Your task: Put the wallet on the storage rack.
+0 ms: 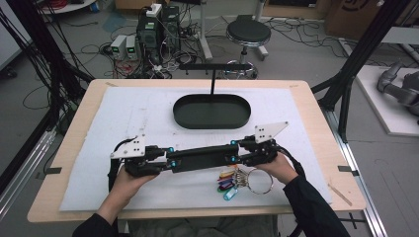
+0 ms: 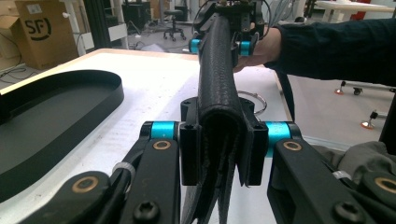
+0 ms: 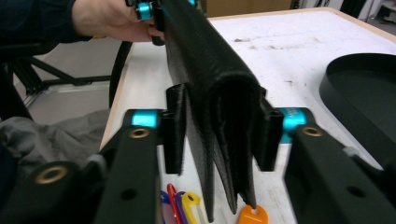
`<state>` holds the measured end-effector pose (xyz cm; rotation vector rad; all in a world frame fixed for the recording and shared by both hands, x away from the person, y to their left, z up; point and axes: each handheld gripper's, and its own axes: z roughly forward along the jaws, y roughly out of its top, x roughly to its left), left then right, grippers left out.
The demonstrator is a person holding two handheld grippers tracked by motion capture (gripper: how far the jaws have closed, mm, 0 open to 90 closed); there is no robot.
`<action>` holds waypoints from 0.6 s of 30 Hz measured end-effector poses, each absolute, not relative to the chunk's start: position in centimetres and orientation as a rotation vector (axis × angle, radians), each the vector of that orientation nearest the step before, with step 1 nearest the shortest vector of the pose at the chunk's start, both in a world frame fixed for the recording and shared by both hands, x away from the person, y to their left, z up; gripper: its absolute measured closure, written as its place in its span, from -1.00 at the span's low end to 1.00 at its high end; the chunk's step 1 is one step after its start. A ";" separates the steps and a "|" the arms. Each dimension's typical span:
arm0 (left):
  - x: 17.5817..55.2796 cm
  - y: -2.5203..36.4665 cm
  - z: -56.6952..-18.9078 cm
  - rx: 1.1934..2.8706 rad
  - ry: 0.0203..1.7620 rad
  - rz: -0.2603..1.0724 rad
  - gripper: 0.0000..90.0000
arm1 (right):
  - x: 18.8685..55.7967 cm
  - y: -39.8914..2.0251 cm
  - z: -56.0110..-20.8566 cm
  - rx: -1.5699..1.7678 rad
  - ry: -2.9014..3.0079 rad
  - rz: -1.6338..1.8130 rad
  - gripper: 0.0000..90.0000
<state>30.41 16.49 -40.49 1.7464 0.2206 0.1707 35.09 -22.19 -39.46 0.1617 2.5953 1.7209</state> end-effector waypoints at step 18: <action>30.6 17.5 -40.4 1.672 0.371 0.280 -0.05 | 35.1 -23.0 -38.8 0.190 2.518 1.695 0.68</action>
